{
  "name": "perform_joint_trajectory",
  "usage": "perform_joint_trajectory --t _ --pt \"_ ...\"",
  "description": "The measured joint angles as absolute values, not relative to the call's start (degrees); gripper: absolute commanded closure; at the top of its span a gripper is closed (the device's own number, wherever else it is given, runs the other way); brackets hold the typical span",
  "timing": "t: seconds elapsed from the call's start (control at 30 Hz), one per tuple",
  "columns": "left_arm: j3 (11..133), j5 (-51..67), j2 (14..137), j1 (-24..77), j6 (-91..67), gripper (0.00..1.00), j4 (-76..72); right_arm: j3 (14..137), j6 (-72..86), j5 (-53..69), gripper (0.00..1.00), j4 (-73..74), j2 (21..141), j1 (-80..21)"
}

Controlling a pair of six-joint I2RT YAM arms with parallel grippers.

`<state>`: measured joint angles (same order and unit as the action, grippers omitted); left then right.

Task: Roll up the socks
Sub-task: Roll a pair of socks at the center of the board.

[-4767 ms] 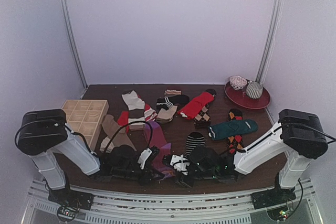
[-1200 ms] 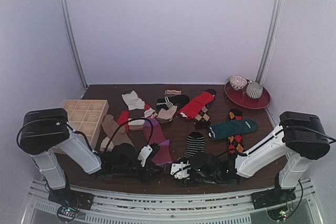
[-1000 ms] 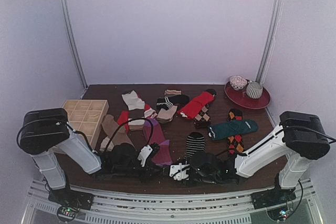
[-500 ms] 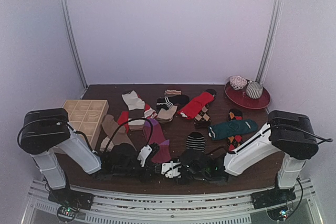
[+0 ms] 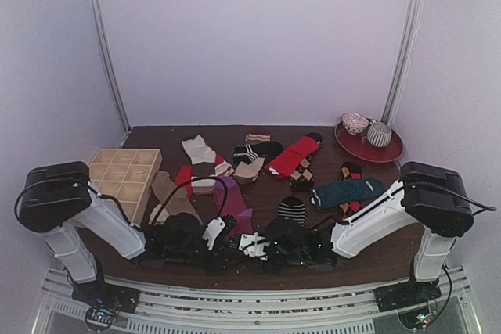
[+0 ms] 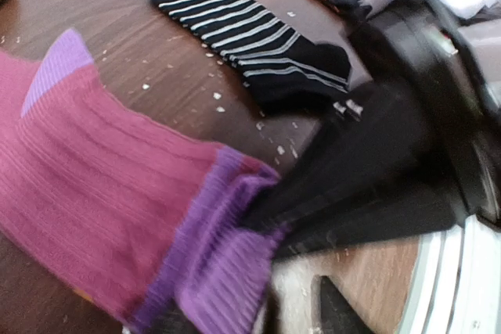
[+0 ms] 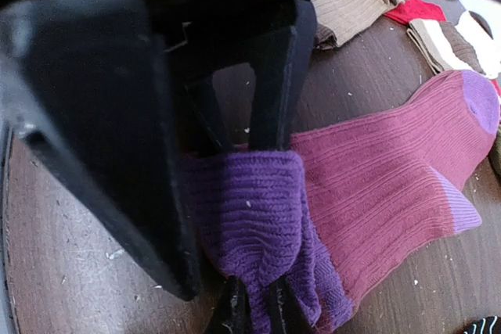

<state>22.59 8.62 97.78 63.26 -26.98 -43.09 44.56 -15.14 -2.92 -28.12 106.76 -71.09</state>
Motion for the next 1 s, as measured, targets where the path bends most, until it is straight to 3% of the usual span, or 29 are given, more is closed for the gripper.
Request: perform_joint_trajectory --t 0.1,0.3,0.53,1.0 --pt "21.6 7.0 92.8 63.7 -26.2 0.32 -37.6 46.6 -11.0 1.3 1.00 -24.6 106.8 -69.3" --pt "16.6 -1.1 77.6 64.9 -23.6 0.32 -26.5 55.0 -4.6 11.8 0.99 -12.2 108.8 -66.2" --pt "7.2 -6.5 65.4 68.4 -14.6 0.37 -35.5 62.5 -1.9 19.6 0.99 -1.4 111.4 -63.4" --pt "10.0 0.8 84.4 68.8 4.3 0.43 -51.8 68.0 -3.2 26.3 0.99 8.4 113.3 -61.6"
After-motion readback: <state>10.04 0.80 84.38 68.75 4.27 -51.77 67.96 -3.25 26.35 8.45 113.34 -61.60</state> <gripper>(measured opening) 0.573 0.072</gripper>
